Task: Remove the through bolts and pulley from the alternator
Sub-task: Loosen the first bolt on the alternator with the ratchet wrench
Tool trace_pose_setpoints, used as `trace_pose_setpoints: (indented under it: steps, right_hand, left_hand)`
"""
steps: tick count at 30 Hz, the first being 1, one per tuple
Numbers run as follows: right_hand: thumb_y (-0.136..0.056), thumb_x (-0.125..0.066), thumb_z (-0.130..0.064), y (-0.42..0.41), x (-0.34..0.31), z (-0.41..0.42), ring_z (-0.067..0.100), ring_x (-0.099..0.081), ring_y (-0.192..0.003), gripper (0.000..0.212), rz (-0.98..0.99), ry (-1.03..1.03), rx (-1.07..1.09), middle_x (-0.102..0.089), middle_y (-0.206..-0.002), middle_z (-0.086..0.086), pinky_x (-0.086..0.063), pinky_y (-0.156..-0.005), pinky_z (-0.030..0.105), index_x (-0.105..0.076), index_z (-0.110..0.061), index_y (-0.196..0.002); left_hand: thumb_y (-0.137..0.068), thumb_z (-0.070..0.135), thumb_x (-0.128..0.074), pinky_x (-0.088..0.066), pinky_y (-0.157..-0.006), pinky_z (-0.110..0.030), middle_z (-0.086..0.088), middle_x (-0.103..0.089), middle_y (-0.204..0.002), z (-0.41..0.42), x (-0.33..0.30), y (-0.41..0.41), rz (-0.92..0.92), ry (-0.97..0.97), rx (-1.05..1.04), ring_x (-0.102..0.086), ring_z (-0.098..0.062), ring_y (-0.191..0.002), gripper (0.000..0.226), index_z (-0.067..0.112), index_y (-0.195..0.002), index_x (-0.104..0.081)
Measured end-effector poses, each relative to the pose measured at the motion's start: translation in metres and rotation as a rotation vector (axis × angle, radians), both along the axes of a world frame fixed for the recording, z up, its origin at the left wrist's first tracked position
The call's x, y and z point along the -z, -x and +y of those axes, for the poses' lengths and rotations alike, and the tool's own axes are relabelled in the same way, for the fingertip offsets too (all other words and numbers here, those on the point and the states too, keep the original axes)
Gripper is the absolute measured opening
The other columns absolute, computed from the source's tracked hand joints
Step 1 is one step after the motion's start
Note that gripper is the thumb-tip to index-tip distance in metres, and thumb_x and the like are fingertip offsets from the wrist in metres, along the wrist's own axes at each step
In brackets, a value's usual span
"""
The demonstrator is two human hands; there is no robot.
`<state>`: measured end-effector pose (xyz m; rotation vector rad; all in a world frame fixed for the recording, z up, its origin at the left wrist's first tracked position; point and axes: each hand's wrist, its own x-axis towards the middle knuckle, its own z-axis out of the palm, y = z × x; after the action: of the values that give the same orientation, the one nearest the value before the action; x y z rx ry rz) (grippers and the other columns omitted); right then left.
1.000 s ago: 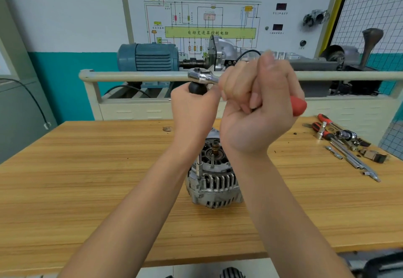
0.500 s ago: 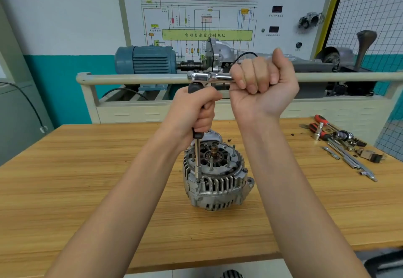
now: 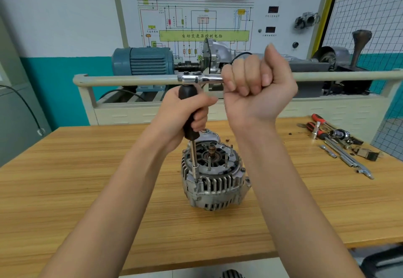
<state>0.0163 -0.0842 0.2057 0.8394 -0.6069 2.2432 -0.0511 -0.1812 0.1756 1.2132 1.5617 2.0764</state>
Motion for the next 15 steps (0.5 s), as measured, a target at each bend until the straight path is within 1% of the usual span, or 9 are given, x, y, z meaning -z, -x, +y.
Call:
trace_pose_setpoints:
  steps: [2,3,4,6,8,10,12,13,15]
  right_hand:
    - [-0.082,-0.043,-0.014,0.009,-0.002,0.011,0.010,-0.023,-0.029,0.048,-0.081,0.121,-0.211,-0.024,-0.032,-0.004,-0.023,-0.038,0.020,-0.033,-0.017,-0.035]
    - [-0.082,-0.043,-0.014,0.013,-0.003,0.016,0.011,-0.023,-0.027,0.047,-0.097,0.185,-0.288,-0.023,-0.031,-0.004,-0.023,-0.038,0.019,-0.032,-0.016,-0.036]
    - [-0.081,-0.043,-0.014,0.016,-0.002,0.019,0.011,-0.023,-0.027,0.047,-0.102,0.238,-0.326,-0.023,-0.031,-0.004,-0.022,-0.037,0.019,-0.032,-0.016,-0.036]
    - [-0.080,-0.044,-0.013,0.017,-0.001,0.022,0.011,-0.023,-0.027,0.046,-0.099,0.282,-0.289,-0.022,-0.031,-0.004,-0.021,-0.037,0.019,-0.032,-0.016,-0.036]
    - [-0.079,-0.045,-0.013,0.012,0.001,0.019,0.010,-0.022,-0.029,0.045,-0.078,0.250,-0.192,-0.023,-0.032,-0.004,-0.022,-0.038,0.020,-0.033,-0.017,-0.036]
    - [-0.081,-0.044,-0.013,0.005,0.004,0.012,0.010,-0.022,-0.032,0.046,-0.030,0.145,-0.057,-0.024,-0.033,-0.005,-0.023,-0.040,0.022,-0.034,-0.018,-0.036]
    - [-0.085,-0.045,-0.007,-0.001,0.007,-0.001,0.011,-0.023,-0.034,0.048,0.060,0.011,0.159,-0.026,-0.035,-0.004,-0.023,-0.043,0.025,-0.035,-0.017,-0.039]
    - [-0.085,-0.044,-0.003,-0.003,0.009,-0.009,0.011,-0.024,-0.034,0.046,0.116,-0.043,0.288,-0.027,-0.036,-0.003,-0.022,-0.045,0.026,-0.037,-0.019,-0.043]
    - [-0.085,-0.045,0.002,-0.006,0.013,-0.025,0.008,-0.027,-0.037,0.041,0.198,-0.115,0.507,-0.027,-0.039,-0.002,-0.022,-0.048,0.026,-0.041,-0.021,-0.051]
  left_hand:
    - [-0.083,0.008,-0.057,-0.026,-0.037,-0.017,0.004,-0.034,-0.040,-0.003,-0.001,0.004,-0.030,0.026,0.186,-0.028,-0.009,-0.032,0.037,0.016,-0.049,-0.045]
    - [-0.082,0.010,-0.055,-0.023,-0.036,-0.015,0.005,-0.032,-0.038,-0.002,-0.002,0.004,-0.052,0.031,0.237,-0.026,-0.008,-0.030,0.037,0.017,-0.048,-0.043]
    - [-0.083,0.011,-0.055,-0.020,-0.035,-0.014,0.006,-0.029,-0.037,0.001,-0.002,0.003,-0.072,0.035,0.253,-0.024,-0.006,-0.028,0.038,0.018,-0.047,-0.042]
    - [-0.084,0.011,-0.055,-0.017,-0.034,-0.013,0.007,-0.026,-0.036,0.006,-0.002,0.002,-0.100,0.043,0.192,-0.020,-0.005,-0.027,0.042,0.019,-0.046,-0.039]
    - [-0.089,0.006,-0.054,-0.017,-0.034,-0.012,0.008,-0.025,-0.037,0.011,-0.002,0.000,-0.106,0.039,0.048,-0.018,-0.006,-0.028,0.047,0.019,-0.047,-0.035]
    - [-0.089,0.003,-0.053,-0.017,-0.036,-0.013,0.008,-0.025,-0.038,0.017,-0.001,-0.004,-0.117,0.031,-0.126,-0.017,-0.008,-0.030,0.045,0.019,-0.052,-0.033]
    - [-0.087,0.002,-0.055,-0.018,-0.037,-0.014,0.008,-0.026,-0.038,0.024,-0.001,-0.009,-0.126,0.009,-0.292,-0.018,-0.009,-0.032,0.042,0.018,-0.057,-0.031]
    - [-0.086,0.001,-0.056,-0.018,-0.037,-0.014,0.008,-0.027,-0.039,0.028,0.000,-0.010,-0.122,-0.008,-0.358,-0.020,-0.009,-0.032,0.042,0.018,-0.057,-0.031]
    - [-0.084,0.001,-0.058,-0.019,-0.038,-0.015,0.005,-0.028,-0.043,0.031,0.001,-0.013,-0.095,-0.040,-0.445,-0.022,-0.011,-0.036,0.042,0.018,-0.057,-0.030]
